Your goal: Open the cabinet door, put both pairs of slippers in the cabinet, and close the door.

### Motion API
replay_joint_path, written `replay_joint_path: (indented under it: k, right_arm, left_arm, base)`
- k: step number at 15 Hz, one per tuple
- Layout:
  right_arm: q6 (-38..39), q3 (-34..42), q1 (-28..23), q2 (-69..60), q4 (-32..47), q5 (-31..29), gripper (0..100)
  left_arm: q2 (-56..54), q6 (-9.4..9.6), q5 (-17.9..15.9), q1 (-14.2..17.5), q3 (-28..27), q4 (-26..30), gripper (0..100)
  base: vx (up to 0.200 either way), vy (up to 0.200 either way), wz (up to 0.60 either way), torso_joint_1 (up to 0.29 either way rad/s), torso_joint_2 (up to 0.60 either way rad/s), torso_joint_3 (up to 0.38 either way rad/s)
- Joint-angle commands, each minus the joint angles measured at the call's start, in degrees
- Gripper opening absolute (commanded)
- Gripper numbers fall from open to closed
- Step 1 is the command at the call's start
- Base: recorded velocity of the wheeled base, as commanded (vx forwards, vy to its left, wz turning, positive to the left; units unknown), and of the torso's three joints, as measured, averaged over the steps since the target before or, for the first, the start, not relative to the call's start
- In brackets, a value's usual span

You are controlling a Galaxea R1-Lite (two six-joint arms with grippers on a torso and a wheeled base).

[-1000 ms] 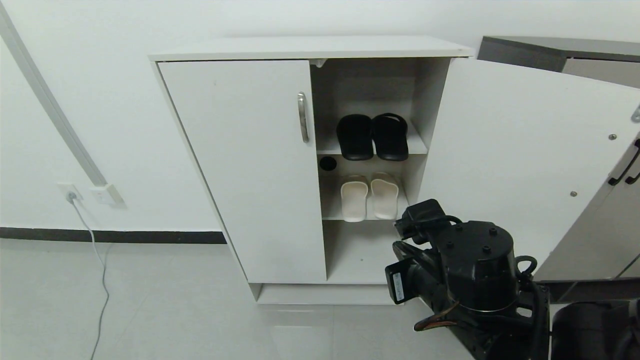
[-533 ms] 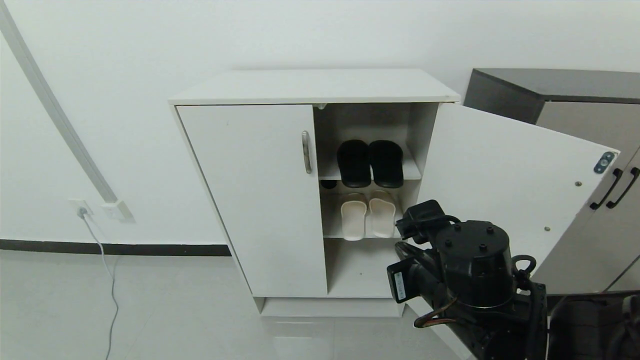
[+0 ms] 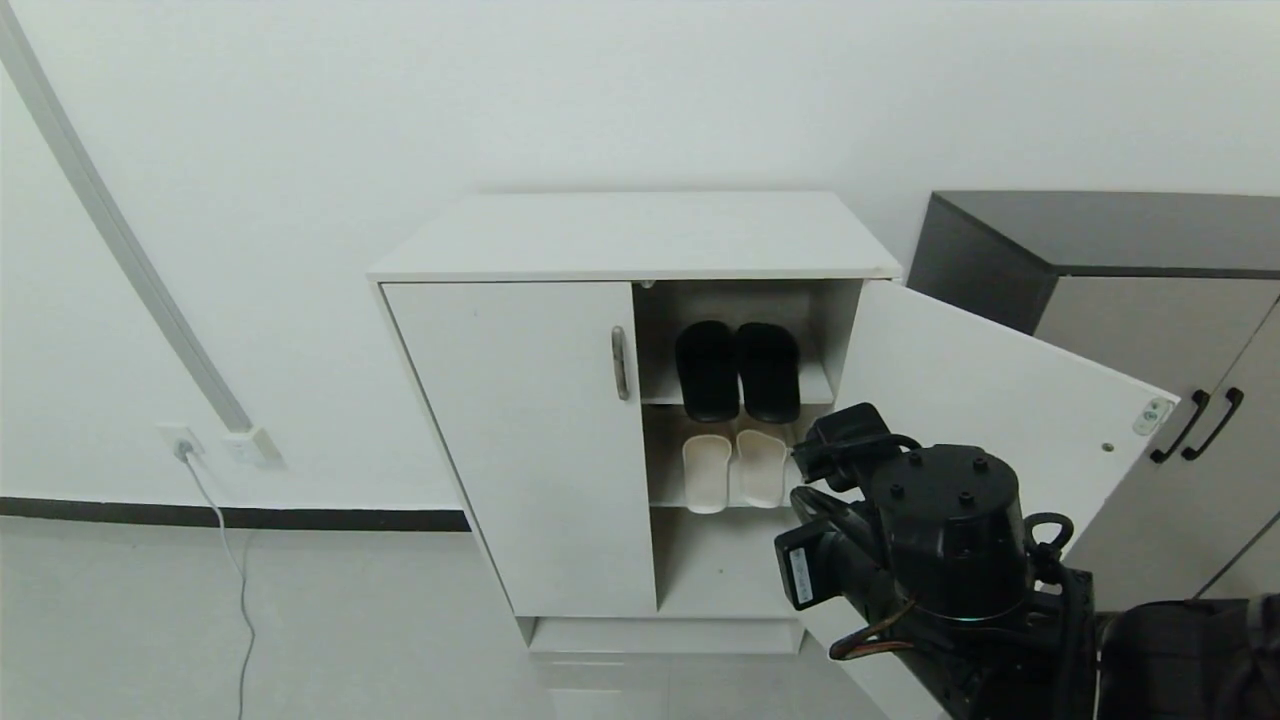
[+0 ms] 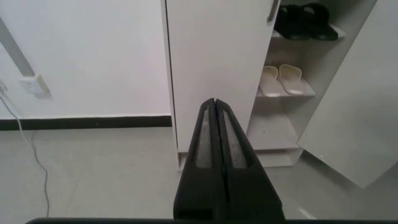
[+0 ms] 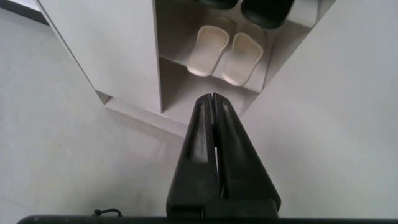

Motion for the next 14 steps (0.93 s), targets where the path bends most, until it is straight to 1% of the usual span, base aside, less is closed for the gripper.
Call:
replay_joint_path:
  k: [1, 8, 14]
  right_arm:
    - [0.02, 0.03, 0.03, -0.01, -0.02, -0.01, 0]
    - [-0.07, 0.21, -0.06, -0.62, -0.02, -0.01, 0]
    - [-0.07, 0.64, -0.06, -1.15, -0.02, -0.01, 0]
  left_arm:
    - [-0.01, 0.05, -0.06, 0.01, 0.00, 0.02, 0]
    - [-0.01, 0.05, -0.06, 0.01, 0.00, 0.02, 0]
    - [-0.01, 0.05, -0.06, 0.01, 0.00, 0.02, 0]
  base:
    - [0.000, 0.000, 0.00, 0.183, -0.50, -0.325]
    - [0.000, 0.000, 0.00, 0.200, -0.51, -0.315]
    - [0.000, 0.000, 0.00, 0.245, -0.57, -0.326]
